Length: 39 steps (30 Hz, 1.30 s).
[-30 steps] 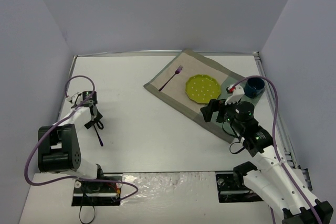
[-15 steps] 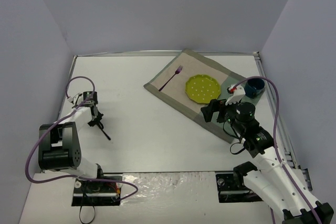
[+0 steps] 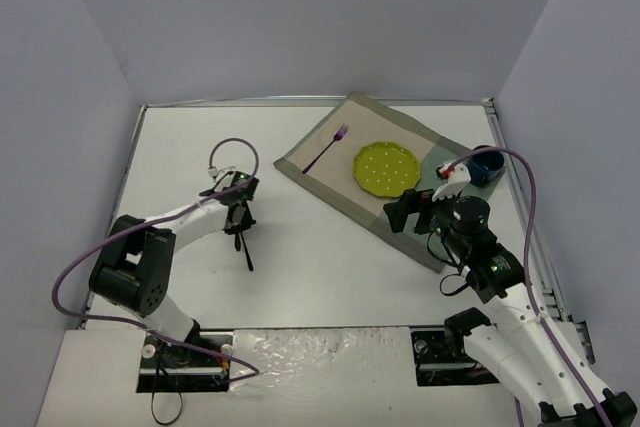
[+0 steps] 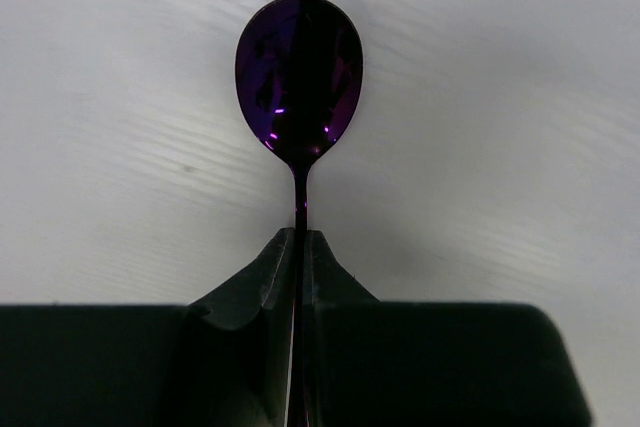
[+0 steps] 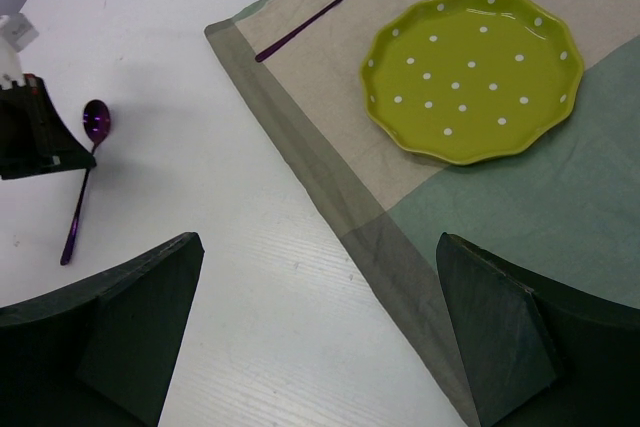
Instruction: Set the dinner table for one person
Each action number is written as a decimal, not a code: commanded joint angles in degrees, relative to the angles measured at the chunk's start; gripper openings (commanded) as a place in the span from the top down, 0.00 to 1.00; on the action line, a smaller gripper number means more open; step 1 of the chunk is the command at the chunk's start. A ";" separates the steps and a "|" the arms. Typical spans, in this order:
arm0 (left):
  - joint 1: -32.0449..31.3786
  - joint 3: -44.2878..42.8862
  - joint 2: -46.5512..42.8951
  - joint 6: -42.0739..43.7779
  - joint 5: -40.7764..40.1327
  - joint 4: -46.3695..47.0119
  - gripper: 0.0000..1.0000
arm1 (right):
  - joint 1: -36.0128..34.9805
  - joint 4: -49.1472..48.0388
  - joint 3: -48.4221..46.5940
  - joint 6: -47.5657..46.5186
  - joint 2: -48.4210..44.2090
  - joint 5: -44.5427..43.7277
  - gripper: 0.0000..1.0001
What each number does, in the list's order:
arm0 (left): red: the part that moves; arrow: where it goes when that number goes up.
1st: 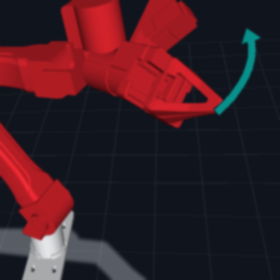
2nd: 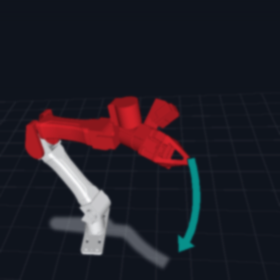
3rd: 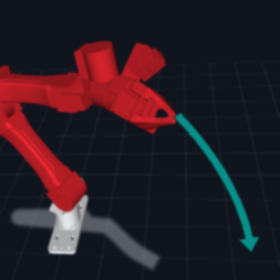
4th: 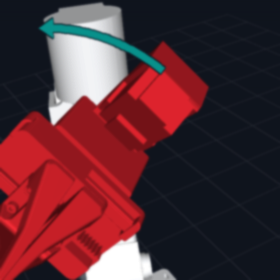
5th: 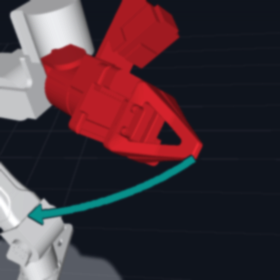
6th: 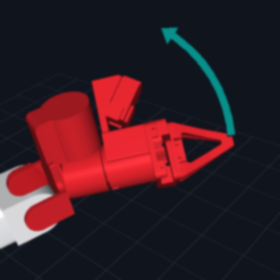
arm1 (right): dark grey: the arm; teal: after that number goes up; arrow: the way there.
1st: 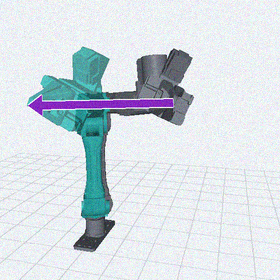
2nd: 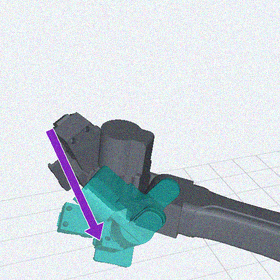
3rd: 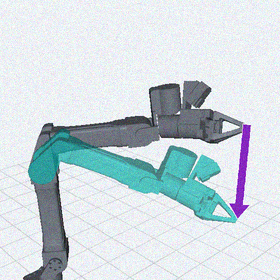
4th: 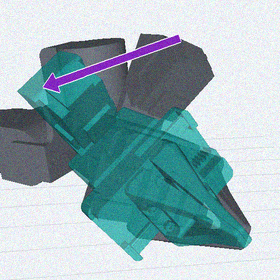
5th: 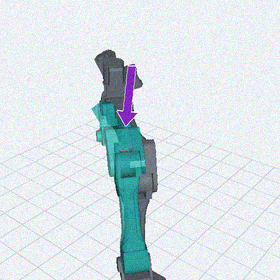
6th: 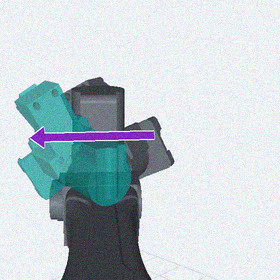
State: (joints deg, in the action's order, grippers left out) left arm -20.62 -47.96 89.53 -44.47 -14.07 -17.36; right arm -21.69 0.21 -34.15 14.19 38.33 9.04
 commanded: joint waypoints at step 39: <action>-32.10 -46.34 21.73 7.66 -0.50 -8.56 1.00 | 0.16 5.85 -7.36 1.89 -15.29 -9.27 0.00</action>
State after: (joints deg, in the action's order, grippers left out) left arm -54.31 -104.39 122.72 -29.95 -8.73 -27.36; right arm -21.69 8.66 -39.58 15.16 16.78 -3.30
